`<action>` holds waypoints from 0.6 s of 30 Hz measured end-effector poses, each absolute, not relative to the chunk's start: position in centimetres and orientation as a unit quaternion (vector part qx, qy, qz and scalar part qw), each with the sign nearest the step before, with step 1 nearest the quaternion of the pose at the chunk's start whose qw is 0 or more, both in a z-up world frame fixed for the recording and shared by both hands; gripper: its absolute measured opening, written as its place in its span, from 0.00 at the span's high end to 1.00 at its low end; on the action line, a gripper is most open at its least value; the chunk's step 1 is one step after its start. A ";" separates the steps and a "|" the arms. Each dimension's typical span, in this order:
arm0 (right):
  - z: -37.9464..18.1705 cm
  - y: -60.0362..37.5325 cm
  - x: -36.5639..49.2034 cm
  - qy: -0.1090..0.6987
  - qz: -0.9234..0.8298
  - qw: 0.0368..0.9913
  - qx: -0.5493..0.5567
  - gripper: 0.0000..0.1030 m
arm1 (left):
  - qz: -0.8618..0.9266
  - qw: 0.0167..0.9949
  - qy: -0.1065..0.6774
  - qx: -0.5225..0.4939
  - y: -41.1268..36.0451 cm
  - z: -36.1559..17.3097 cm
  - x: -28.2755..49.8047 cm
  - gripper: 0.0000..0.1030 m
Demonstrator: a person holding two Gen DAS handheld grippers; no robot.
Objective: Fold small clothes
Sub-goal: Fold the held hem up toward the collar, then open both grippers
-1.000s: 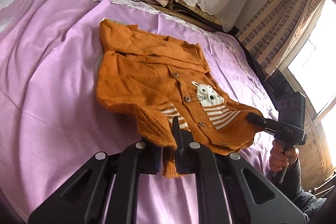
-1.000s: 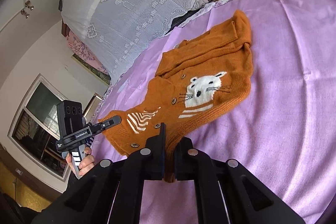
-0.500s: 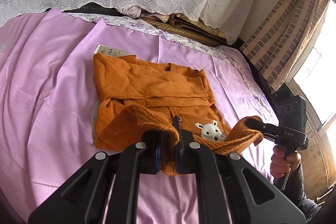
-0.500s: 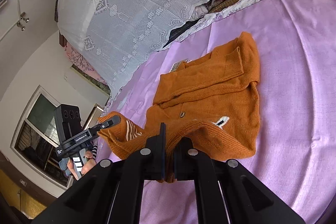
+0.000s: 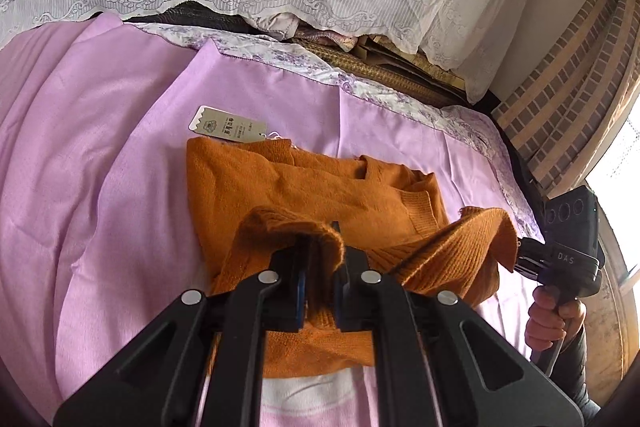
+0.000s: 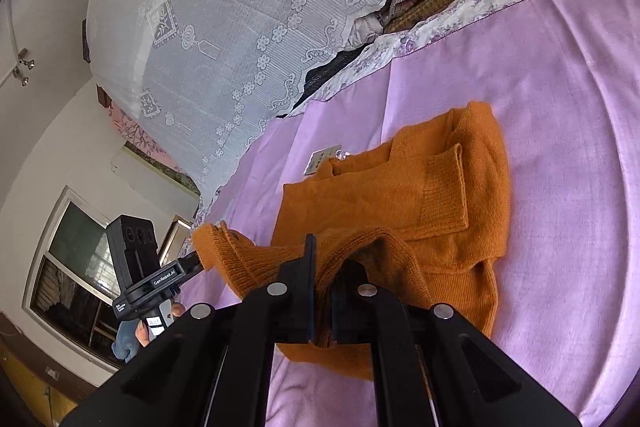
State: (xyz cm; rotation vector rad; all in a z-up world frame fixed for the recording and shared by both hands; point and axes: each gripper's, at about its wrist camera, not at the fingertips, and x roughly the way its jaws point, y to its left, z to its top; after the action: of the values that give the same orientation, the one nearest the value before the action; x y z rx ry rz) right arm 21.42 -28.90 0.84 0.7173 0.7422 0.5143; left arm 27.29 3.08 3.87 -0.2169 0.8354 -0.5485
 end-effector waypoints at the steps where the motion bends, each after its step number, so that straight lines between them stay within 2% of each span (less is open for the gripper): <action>1: 0.7 -29.1 22.1 0.350 0.241 0.838 0.343 0.94 | -0.262 0.872 0.400 -0.107 3.1 3.8 28.0 0.92; 11: -2.3 -32.1 28.8 0.352 0.203 0.824 0.395 0.94 | -0.237 0.872 0.410 -0.123 2.2 1.4 35.3 0.92; 13: -3.6 -32.7 29.9 0.353 0.196 0.814 0.417 0.89 | -0.228 0.869 0.418 -0.131 2.3 0.3 36.2 0.90; 14: -4.5 -33.2 30.4 0.361 0.191 0.801 0.437 0.72 | -0.227 0.865 0.424 -0.141 2.4 -0.4 36.5 0.88; 15: -5.3 -33.6 30.6 0.365 0.192 0.786 0.460 0.61 | -0.226 0.861 0.429 -0.152 2.8 -1.0 36.6 0.84; 18: -5.6 -34.9 30.0 0.346 0.199 0.773 0.493 0.59 | -0.225 0.857 0.429 -0.173 3.8 -1.1 36.5 0.74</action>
State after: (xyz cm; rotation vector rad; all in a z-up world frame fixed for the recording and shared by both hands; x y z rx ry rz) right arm 30.03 -34.91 -5.61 1.0677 0.7491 0.4315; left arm 36.49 3.78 -1.06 -0.3628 0.9017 -0.4732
